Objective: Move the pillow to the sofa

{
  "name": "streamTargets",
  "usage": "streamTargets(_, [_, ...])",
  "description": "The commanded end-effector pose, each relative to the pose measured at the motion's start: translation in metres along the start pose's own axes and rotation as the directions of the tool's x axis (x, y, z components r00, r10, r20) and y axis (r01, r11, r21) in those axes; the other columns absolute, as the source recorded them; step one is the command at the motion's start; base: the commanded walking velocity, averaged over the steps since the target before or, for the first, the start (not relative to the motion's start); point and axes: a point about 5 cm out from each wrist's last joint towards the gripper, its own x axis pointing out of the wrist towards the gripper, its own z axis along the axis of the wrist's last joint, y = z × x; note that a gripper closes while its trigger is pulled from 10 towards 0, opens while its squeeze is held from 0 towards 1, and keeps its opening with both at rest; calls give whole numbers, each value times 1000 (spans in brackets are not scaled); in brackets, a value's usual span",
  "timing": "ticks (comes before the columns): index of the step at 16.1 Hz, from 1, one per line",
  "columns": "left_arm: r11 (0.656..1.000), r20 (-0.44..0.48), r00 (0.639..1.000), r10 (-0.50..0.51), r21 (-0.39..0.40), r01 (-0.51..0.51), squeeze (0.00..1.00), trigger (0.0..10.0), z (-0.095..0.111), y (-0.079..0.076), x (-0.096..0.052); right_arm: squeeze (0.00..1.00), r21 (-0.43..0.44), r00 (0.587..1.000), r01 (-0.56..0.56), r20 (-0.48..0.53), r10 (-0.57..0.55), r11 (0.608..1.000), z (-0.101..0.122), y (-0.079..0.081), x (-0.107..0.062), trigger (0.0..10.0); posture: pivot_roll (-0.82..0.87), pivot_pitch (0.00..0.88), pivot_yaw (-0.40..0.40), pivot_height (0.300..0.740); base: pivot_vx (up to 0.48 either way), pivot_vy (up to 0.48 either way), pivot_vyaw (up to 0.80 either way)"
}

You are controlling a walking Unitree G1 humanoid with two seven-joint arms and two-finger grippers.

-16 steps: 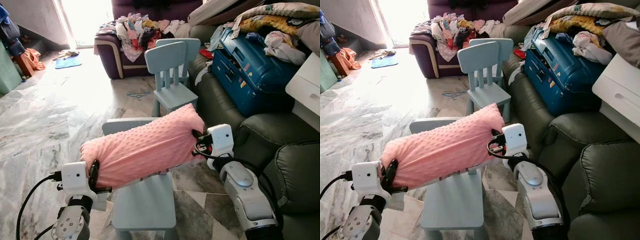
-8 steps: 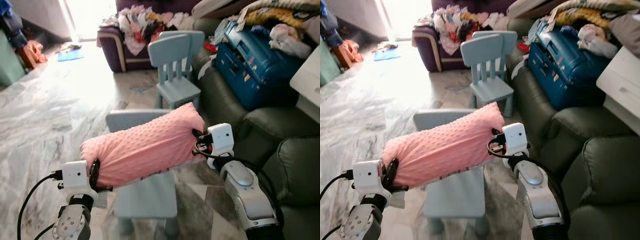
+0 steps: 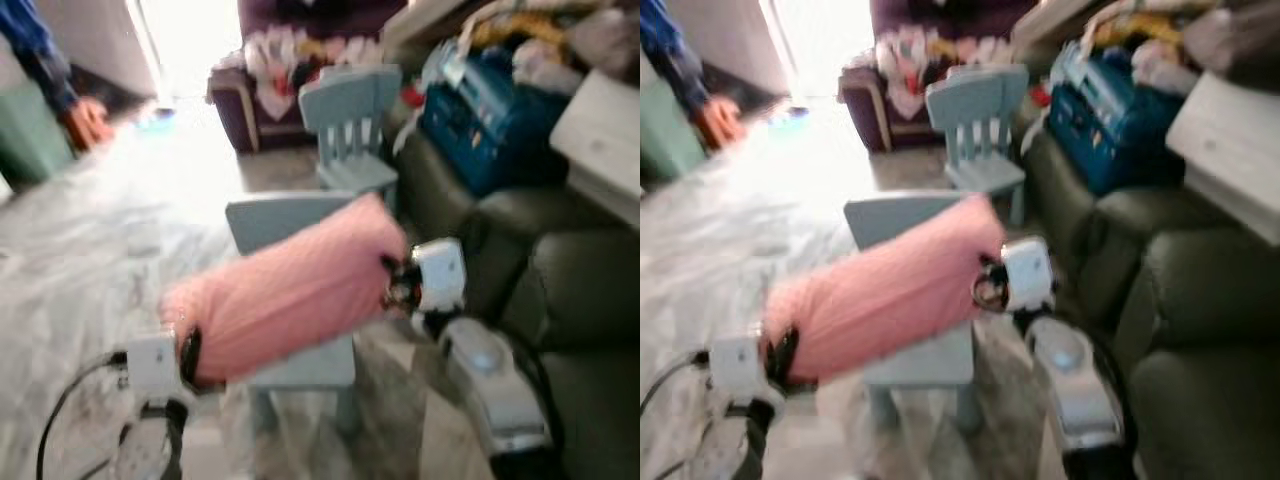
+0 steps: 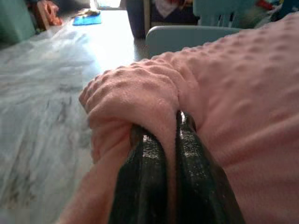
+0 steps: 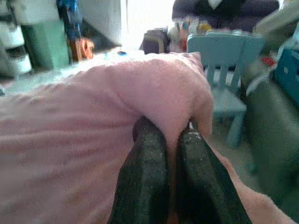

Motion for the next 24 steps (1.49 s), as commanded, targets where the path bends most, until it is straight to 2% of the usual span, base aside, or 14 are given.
streamTargets(1, [1000,40,999,14,19,-15,0,10000,10,4,4,0,-7,999,7,41,-7,1000,11,-2,3,10000,-164,0,59,740,-349,0,0])
streamTargets(6, [1000,42,999,12,21,-13,0,10000,10,5,4,0,-5,999,9,44,-9,1000,11,-1,4,10000,-163,0,62,740,-318,0,0])
streamTargets(15, [999,60,998,32,-30,-30,0,10000,17,11,15,0,2,999,12,49,-12,1000,12,-1,5,10000,-167,0,65,740,0,0,0])
streamTargets(24, [998,74,997,32,-47,-29,0,10000,21,14,18,0,17,999,15,36,-16,1000,11,-1,6,10000,-173,4,68,740,0,0,-769])
